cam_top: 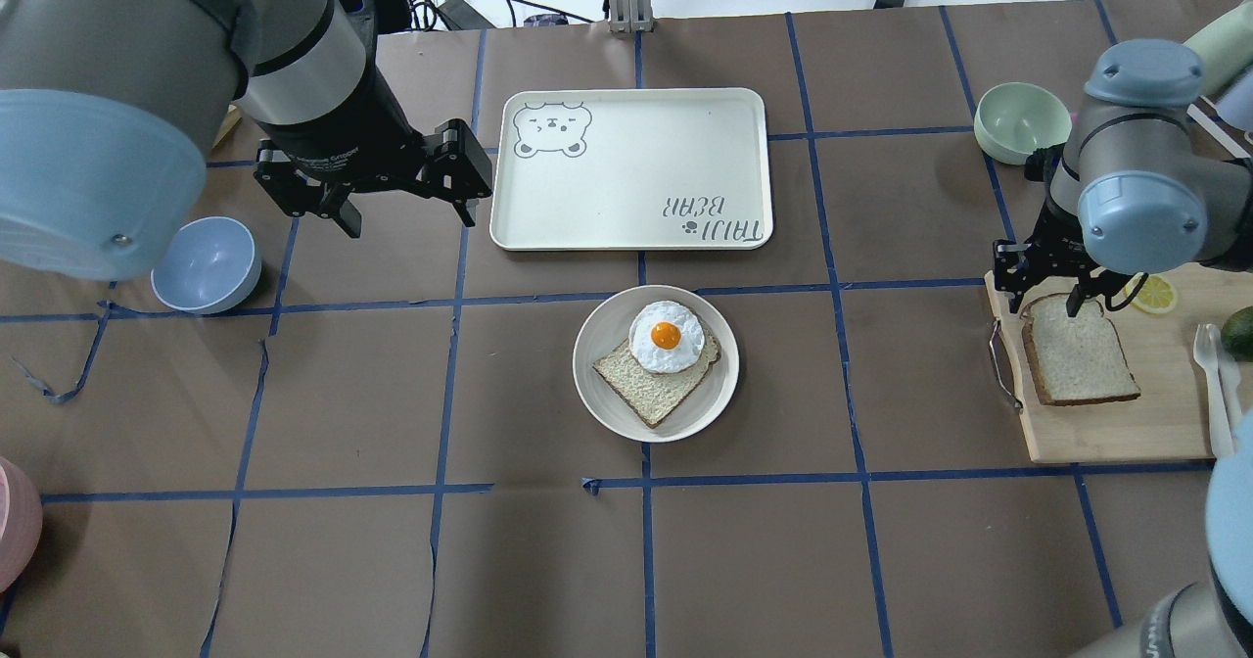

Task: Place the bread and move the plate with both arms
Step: 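Move the right gripper over the bread slice on the wooden board, then close the right gripper on the bread slice's edge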

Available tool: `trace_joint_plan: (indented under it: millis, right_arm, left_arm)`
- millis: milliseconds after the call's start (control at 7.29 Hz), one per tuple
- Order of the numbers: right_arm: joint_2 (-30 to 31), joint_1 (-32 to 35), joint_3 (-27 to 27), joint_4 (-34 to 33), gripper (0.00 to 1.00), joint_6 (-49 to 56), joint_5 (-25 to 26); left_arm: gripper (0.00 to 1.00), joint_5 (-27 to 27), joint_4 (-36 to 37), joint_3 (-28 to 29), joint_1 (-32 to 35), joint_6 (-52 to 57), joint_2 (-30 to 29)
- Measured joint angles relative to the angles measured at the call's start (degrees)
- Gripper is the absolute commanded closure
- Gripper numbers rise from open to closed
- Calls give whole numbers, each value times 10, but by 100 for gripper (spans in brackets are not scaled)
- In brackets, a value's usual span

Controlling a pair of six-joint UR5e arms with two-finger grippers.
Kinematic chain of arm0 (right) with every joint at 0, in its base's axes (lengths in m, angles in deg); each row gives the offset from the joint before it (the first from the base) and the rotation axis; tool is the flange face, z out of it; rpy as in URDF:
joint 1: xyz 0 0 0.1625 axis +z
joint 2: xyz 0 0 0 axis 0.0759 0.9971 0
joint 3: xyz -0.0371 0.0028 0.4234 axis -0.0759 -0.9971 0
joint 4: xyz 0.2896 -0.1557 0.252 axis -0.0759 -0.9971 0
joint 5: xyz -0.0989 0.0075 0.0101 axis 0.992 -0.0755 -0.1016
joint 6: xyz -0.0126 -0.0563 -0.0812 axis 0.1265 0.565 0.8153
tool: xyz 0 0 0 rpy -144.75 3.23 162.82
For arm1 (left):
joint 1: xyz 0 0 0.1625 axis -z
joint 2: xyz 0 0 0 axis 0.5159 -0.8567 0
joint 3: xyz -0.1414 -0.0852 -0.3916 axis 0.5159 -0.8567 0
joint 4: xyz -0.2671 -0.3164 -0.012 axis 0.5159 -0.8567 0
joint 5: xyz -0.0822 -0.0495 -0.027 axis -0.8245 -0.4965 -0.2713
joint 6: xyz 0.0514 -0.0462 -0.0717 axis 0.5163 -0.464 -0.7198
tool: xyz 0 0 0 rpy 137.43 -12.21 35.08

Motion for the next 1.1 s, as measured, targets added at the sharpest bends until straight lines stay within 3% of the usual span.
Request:
trace_joint_plan:
  millis: [137,412,824,1098]
  right_arm:
    - [-6,-1,0,-6,37,-1,5]
    - [-14,-2,0,-9,51,-2,12]
    - [-16,-2,0,-9,99,-18,12]
    - [-17,-2,0,-8,100,-20,11]
  left_arm:
    - [0,0,0,0,0,0,0]
    - [0,0,0,1,0,0,0]
    - [0,0,0,1,0,0,0]
    - [0,0,0,1,0,0,0]
